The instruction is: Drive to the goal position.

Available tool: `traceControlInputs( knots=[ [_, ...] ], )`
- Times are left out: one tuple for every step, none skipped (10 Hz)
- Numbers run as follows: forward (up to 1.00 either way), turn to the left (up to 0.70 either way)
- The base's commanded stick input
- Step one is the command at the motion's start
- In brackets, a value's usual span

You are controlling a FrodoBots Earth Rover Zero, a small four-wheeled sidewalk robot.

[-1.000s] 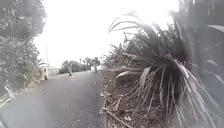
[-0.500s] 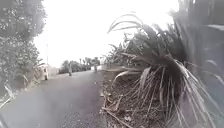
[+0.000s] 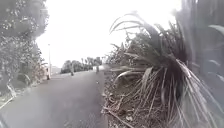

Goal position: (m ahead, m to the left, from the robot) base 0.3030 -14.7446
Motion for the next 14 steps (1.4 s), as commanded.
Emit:
traceControlInputs(
  knots=[
    [0.00, 0.70],
    [0.00, 0.70],
    [0.00, 0.70],
    [0.00, 0.70],
    [0.00, 0.70],
    [0.00, 0.70],
    [0.00, 0.70],
    [0.00, 0.70],
    [0.00, 0.70],
    [0.00, 0.70],
    [0.00, 0.70],
    [0.00, 0.70],
    [0.00, 0.70],
    [0.00, 0.70]
  ],
)
